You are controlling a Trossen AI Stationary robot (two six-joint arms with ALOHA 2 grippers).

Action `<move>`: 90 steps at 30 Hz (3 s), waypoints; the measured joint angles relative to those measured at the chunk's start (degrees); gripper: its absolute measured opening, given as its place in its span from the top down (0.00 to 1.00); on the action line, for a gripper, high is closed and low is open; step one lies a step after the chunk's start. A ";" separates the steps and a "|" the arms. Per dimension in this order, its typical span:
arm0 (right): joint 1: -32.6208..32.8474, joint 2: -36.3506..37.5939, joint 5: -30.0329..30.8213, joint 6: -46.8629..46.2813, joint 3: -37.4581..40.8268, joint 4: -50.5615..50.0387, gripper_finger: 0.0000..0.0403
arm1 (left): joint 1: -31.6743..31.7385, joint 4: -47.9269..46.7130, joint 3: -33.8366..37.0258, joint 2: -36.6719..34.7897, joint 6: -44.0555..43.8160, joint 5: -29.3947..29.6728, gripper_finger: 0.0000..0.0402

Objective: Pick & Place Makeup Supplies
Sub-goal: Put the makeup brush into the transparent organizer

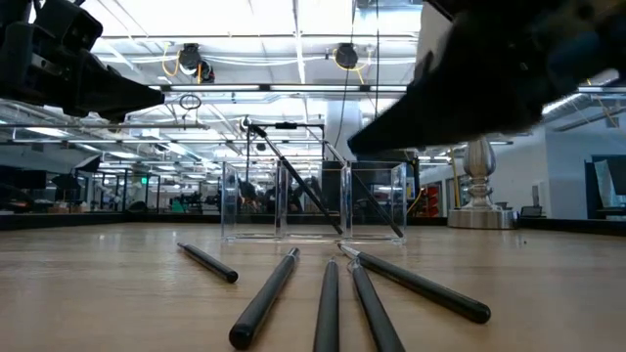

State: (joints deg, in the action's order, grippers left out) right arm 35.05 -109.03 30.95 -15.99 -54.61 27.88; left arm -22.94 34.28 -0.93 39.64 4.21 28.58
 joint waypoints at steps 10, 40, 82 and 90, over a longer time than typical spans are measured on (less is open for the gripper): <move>-1.43 -0.31 -14.48 0.55 -0.09 0.83 1.00 | 0.00 -0.20 0.00 0.00 1.05 0.50 0.87; -4.70 -4.48 -17.73 -7.27 -0.09 -1.67 1.00 | 0.00 -0.24 0.00 0.00 -0.24 0.48 0.87; -1.11 3.56 -17.80 -7.41 -4.91 -21.62 1.00 | 0.00 -0.24 -0.01 0.00 -0.41 0.46 0.87; 1.65 3.60 -19.40 -17.33 -16.46 -45.17 1.00 | -0.02 -0.24 0.00 0.00 -0.41 0.44 0.87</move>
State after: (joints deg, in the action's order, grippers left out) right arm 36.70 -105.43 11.55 -33.32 -71.07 -17.29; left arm -22.96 34.04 -0.93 39.64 3.79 29.02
